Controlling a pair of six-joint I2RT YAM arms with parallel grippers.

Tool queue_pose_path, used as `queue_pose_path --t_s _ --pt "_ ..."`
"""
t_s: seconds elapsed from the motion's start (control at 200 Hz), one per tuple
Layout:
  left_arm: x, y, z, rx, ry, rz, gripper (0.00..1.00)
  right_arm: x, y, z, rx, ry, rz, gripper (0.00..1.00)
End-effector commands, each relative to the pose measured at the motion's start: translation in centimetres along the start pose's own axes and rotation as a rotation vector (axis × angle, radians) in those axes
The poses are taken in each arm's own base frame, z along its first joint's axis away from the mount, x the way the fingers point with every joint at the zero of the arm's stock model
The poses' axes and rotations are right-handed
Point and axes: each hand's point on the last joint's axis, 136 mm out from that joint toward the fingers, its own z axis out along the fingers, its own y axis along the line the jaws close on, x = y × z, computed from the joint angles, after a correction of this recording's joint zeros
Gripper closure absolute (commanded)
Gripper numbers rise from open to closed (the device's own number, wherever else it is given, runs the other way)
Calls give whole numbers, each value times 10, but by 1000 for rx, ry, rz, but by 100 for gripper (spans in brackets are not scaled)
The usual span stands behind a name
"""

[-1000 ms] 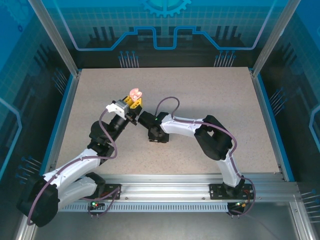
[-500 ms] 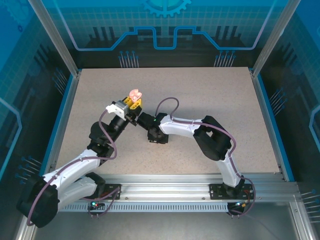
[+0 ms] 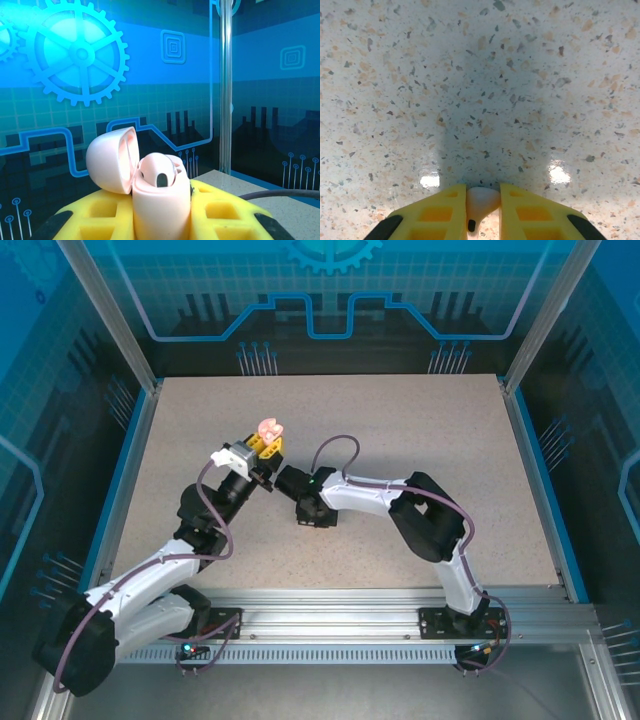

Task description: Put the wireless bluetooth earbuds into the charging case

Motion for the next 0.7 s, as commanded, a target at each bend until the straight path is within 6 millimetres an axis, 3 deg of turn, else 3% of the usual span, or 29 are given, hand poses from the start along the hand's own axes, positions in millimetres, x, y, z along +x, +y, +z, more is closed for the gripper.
queue_pose_path --t_s 0.0,0.44,0.695 --pt "-14 2 -5 -6 -51 -17 100 -2 -1 -9 -21 -54 -14 82" --pt "-16 -2 -5 18 -43 -31 100 -44 -32 -79 -86 -251 -12 82" --pt "-13 -16 -5 101 -27 -41 100 -89 -50 -157 -224 -409 -46 81"
